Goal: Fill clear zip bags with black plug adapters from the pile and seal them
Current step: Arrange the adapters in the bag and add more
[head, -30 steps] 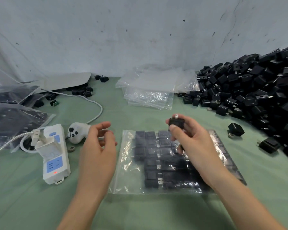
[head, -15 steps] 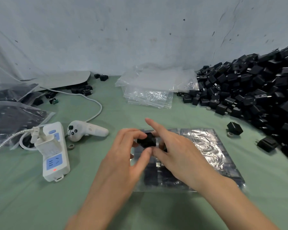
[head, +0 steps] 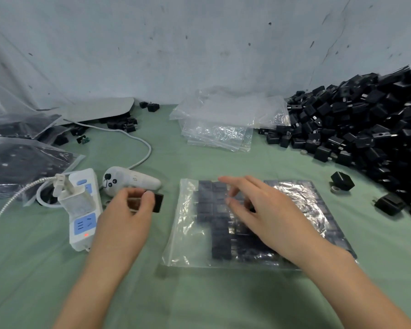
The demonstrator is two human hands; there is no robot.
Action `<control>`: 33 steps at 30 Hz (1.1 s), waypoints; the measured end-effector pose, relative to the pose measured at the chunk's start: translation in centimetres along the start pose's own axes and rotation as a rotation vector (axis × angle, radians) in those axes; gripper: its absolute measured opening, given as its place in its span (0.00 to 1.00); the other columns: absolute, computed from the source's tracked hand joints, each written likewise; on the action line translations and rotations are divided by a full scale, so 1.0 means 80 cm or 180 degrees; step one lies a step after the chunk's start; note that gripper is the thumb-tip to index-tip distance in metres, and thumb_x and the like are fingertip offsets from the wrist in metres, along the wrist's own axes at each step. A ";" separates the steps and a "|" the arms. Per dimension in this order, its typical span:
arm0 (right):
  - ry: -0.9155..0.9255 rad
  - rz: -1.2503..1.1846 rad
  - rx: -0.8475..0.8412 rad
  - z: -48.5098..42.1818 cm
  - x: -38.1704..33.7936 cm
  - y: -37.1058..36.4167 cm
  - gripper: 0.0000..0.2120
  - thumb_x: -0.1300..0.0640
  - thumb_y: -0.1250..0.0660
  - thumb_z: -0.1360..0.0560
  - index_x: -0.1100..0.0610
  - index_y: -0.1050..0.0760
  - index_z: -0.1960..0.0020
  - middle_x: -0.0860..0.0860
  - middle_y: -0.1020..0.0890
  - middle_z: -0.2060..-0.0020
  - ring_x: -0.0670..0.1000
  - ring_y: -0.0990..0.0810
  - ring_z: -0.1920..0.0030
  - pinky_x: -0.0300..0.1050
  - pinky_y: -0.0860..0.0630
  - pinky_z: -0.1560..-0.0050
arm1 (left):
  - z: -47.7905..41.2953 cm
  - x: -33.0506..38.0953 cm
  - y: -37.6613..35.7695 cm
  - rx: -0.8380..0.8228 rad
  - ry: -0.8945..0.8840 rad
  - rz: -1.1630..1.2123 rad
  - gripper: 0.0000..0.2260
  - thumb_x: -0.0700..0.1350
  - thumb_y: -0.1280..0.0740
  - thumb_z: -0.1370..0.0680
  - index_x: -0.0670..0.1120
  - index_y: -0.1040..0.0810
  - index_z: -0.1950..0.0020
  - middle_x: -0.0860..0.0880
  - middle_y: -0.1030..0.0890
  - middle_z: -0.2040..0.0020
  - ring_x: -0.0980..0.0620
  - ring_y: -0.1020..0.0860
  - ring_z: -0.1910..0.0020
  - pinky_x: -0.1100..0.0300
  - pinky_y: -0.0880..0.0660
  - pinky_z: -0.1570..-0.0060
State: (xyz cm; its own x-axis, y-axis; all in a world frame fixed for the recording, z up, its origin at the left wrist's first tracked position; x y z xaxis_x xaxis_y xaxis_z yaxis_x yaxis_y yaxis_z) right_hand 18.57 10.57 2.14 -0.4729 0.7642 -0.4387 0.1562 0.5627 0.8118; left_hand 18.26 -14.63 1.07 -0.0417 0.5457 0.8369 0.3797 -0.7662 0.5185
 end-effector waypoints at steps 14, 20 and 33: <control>-0.0310 0.0365 0.0017 0.007 0.026 -0.011 0.13 0.49 0.41 0.18 0.40 0.25 0.35 0.36 0.26 0.48 0.40 0.30 0.55 0.44 0.25 0.57 | 0.008 -0.021 -0.036 -0.0774 0.0219 -0.0878 0.11 0.60 0.34 0.22 0.54 0.20 0.57 0.59 0.18 0.62 0.66 0.24 0.63 0.68 0.34 0.67; -0.0257 0.0347 0.0073 0.005 0.025 -0.012 0.14 0.48 0.43 0.19 0.42 0.24 0.37 0.35 0.29 0.51 0.40 0.32 0.57 0.43 0.27 0.60 | 0.011 -0.020 -0.040 -0.0899 0.0175 -0.0815 0.14 0.60 0.36 0.22 0.53 0.19 0.58 0.58 0.17 0.63 0.64 0.22 0.63 0.65 0.32 0.65; -0.0290 0.0314 -0.0012 0.006 0.024 -0.012 0.16 0.47 0.46 0.19 0.42 0.24 0.35 0.37 0.27 0.48 0.40 0.30 0.54 0.47 0.23 0.56 | 0.029 -0.006 -0.058 -0.1208 0.0194 -0.0217 0.12 0.57 0.37 0.21 0.59 0.28 0.38 0.53 0.18 0.52 0.56 0.19 0.55 0.60 0.26 0.54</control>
State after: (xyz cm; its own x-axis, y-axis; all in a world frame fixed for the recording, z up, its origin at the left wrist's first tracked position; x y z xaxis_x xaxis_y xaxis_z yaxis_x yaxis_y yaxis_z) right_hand 17.94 11.69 0.33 -0.3746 0.8413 -0.3896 0.1949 0.4823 0.8541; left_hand 18.68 -10.55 -2.10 -0.1142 0.5874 0.8012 0.0056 -0.8061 0.5918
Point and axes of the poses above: each hand's wrist, its own z-axis away from the middle knuckle, its own y-axis out of the back of the hand, x = y × z, the point moved 8 cm from there along -z, towards the middle knuckle
